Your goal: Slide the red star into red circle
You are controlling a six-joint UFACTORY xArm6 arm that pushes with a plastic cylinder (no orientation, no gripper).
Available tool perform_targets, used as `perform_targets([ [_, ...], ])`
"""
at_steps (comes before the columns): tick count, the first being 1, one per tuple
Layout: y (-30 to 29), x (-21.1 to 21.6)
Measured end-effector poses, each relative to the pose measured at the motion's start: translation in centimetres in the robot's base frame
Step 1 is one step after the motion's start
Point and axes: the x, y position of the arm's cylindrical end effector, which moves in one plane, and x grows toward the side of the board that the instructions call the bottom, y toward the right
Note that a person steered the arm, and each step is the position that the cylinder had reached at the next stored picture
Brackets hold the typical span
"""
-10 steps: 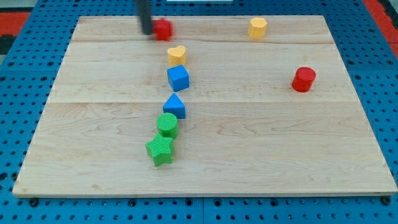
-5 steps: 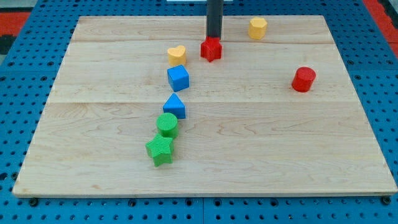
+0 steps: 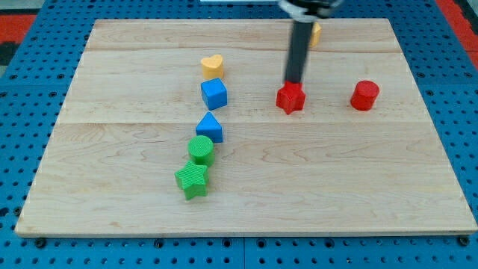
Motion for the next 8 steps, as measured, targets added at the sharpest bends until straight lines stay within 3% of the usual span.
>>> perform_targets([
  [1,-3.4,1.1],
  [2,-1.5,5.2],
  [3,1.3,6.6],
  [4,6.5,6.6],
  [5,7.9,6.6],
  [6,1.9,8.2],
  [8,6.1,1.2],
])
